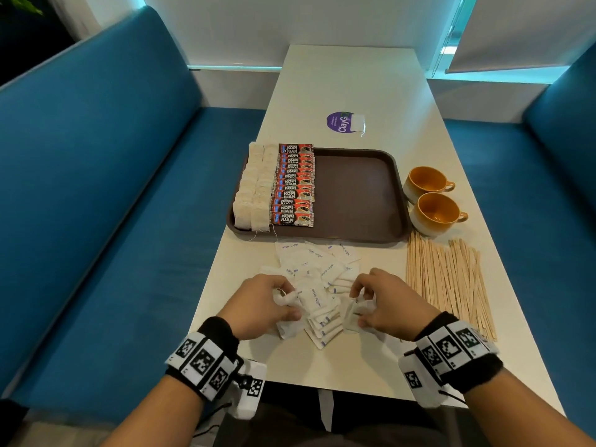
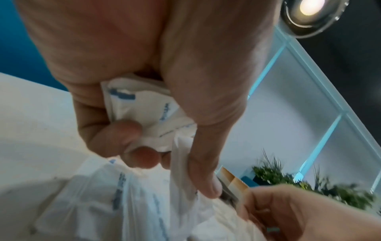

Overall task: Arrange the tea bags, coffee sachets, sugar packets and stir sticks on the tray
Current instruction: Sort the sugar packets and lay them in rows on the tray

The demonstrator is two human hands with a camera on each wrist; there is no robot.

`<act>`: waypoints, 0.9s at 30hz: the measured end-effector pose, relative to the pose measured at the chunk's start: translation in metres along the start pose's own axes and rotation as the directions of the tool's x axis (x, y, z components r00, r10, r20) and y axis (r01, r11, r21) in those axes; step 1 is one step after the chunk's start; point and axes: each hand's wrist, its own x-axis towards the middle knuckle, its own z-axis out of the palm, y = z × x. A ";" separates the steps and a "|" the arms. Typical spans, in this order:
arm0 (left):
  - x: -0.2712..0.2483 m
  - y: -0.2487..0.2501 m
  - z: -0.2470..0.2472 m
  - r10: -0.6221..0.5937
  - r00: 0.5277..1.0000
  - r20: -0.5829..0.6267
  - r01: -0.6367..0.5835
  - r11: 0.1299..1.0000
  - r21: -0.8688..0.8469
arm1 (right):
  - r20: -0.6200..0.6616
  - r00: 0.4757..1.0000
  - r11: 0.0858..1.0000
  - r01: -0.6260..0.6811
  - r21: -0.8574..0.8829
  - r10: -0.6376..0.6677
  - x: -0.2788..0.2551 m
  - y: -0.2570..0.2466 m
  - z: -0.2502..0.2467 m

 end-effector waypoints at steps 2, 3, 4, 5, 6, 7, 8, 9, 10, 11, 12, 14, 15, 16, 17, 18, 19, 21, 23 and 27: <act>0.003 0.000 -0.007 0.037 0.999 0.012 -0.036 0.998 -0.052 | -0.043 0.999 1.000 0.004 0.023 -0.003 -0.003 0.004 0.001; 0.004 0.001 -0.009 0.052 0.998 0.018 -0.050 0.997 -0.066 | -0.057 0.998 0.999 0.011 0.037 -0.009 -0.004 0.006 0.001; 0.006 0.004 -0.009 0.065 0.998 0.024 -0.063 0.996 -0.070 | -0.067 0.998 0.999 0.022 0.049 -0.018 -0.007 0.007 0.001; 0.009 0.008 -0.007 0.077 0.997 0.027 -0.075 0.995 -0.062 | -0.069 0.997 0.997 0.029 0.067 -0.025 -0.009 0.009 -0.001; 0.012 0.012 -0.005 0.086 0.996 0.031 -0.085 0.996 -0.033 | -0.066 0.998 0.995 0.031 0.096 -0.025 -0.011 0.010 -0.003; 0.015 0.016 -0.001 0.095 0.995 0.034 -0.096 0.995 0.018 | -0.058 0.998 0.991 0.027 0.133 -0.019 -0.014 0.012 -0.005; 0.018 0.020 0.004 0.105 0.994 0.035 -0.108 0.990 0.090 | -0.053 0.998 0.986 0.023 0.168 -0.015 -0.016 0.014 -0.007; 0.020 0.025 0.009 0.117 0.993 0.033 -0.121 0.977 0.173 | -0.056 0.998 0.981 0.022 0.195 -0.011 -0.019 0.017 -0.009; 0.021 0.029 0.014 0.127 0.992 0.025 -0.129 0.958 0.256 | -0.063 0.998 0.977 0.022 0.214 -0.008 -0.021 0.020 -0.011; 0.022 0.032 0.018 0.137 0.990 0.014 -0.134 0.934 0.330 | -0.071 0.997 0.973 0.022 0.228 -0.007 -0.024 0.022 -0.013; 0.022 0.035 0.021 0.146 0.989 0.005 -0.137 0.911 0.390 | -0.072 0.997 0.972 0.022 0.235 -0.005 -0.026 0.024 -0.015; 0.022 0.039 0.025 0.157 0.988 -0.001 -0.140 0.881 0.451 | -0.056 0.998 0.969 0.017 0.247 -0.004 -0.030 0.026 -0.018; 0.022 0.040 0.026 0.161 0.987 -0.005 -0.141 0.881 0.452 | -0.048 0.999 0.967 0.013 0.256 -0.001 -0.031 0.027 -0.019; 0.022 0.040 0.025 0.160 0.987 -0.011 -0.139 0.889 0.437 | -0.044 0.999 0.964 0.008 0.265 0.004 -0.031 0.027 -0.019; 0.021 0.040 0.024 0.156 0.988 -0.014 -0.137 0.902 0.409 | -0.042 0.999 0.962 0.001 0.272 0.011 -0.031 0.026 -0.020; 0.020 0.038 0.022 0.151 0.989 -0.012 -0.136 0.921 0.366 | -0.039 0.999 0.962 -0.004 0.273 0.015 -0.031 0.024 -0.021; 0.019 0.036 0.019 0.143 0.990 -0.001 -0.136 0.943 0.305 | -0.037 0.999 0.963 -0.007 0.269 0.017 -0.029 0.022 -0.021; 0.012 0.030 0.010 0.126 0.991 0.049 -0.132 0.981 0.145 | -0.039 0.999 0.969 0.006 0.247 0.004 -0.025 0.016 -0.024; 0.006 0.022 -0.002 0.126 0.989 0.082 -0.128 0.991 0.022 | -0.055 0.998 0.977 0.024 0.213 -0.012 -0.018 0.009 -0.026; -0.005 -0.002 -0.033 0.118 0.993 -0.001 -0.118 0.992 -0.049 | -0.096 0.995 0.988 0.018 0.152 -0.004 -0.002 -0.005 -0.030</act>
